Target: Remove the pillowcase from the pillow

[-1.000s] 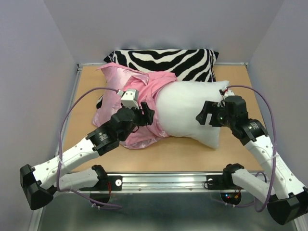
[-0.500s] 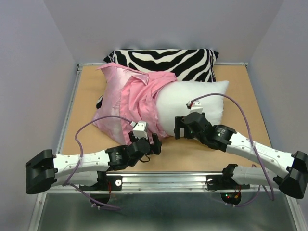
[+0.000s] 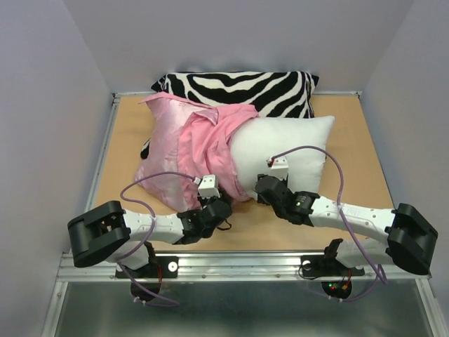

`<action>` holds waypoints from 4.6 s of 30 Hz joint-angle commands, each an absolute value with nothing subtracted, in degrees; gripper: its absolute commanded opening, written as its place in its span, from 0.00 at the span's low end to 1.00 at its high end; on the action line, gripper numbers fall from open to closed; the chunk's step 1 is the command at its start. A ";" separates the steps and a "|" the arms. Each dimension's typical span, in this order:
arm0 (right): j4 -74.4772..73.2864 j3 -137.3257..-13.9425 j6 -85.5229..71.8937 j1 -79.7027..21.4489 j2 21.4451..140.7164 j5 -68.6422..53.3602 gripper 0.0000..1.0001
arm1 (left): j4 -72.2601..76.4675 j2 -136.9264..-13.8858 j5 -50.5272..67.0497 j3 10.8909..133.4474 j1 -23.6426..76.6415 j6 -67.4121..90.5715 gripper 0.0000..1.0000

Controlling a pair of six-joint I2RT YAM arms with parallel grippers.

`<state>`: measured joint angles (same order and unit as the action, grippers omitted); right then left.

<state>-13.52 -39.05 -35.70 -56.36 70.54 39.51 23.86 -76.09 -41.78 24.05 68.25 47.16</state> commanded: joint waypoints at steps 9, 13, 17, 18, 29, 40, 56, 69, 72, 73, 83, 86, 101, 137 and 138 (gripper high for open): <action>-20.45 -50.09 -33.40 -56.16 65.94 41.23 0.01 | 13.40 -63.93 -48.16 28.39 67.06 42.80 0.00; -27.23 -58.34 -32.52 -56.16 63.46 38.15 0.01 | 6.34 -56.44 -45.63 29.97 67.24 41.05 0.00; -31.81 -64.94 -31.29 -56.16 64.07 36.04 0.01 | 4.84 -55.19 -38.86 31.46 67.76 37.44 0.32; -32.69 -66.43 -31.20 -56.16 64.59 35.86 0.01 | 4.57 -55.80 -37.37 31.90 68.55 36.22 0.53; -37.97 -77.07 -30.06 -56.16 67.23 34.45 0.01 | -1.30 -57.04 -39.99 37.61 74.00 35.33 0.70; -39.98 -83.48 -29.09 -56.16 68.55 33.23 0.01 | -21.58 -67.05 -50.44 46.31 74.00 46.20 0.17; -55.71 -112.83 -24.35 -56.25 70.04 41.20 0.01 | -59.10 -67.52 -72.08 89.57 74.92 47.69 0.00; -61.35 -130.26 -22.15 -56.16 72.69 49.65 0.01 | -25.07 -48.17 -39.07 69.18 22.09 16.45 0.00; -61.35 -128.94 -22.41 -56.25 70.67 49.66 0.01 | -24.43 -48.25 -31.67 70.13 13.29 14.60 0.00; -61.61 -128.50 -22.50 -56.16 70.32 49.22 0.01 | -25.91 -48.86 -30.94 72.92 12.92 14.07 0.00; -62.93 -126.12 -21.36 -56.16 77.95 40.80 0.01 | -33.31 -54.14 -16.10 94.65 13.27 7.30 0.00; -62.58 -125.33 -20.74 -56.16 83.39 38.50 0.01 | -33.14 -55.19 -10.47 96.24 14.50 6.51 0.00; -43.77 -106.69 -20.56 -31.12 99.66 13.18 0.07 | -23.12 -75.13 -13.97 88.41 28.48 7.03 0.00; -0.53 -61.08 -21.88 -29.88 83.75 9.05 0.94 | -23.82 -95.54 -11.96 103.89 28.47 7.30 0.55; -0.53 -61.95 -22.41 -29.88 86.20 9.31 0.88 | -23.56 -95.02 -11.52 103.80 28.91 7.03 0.56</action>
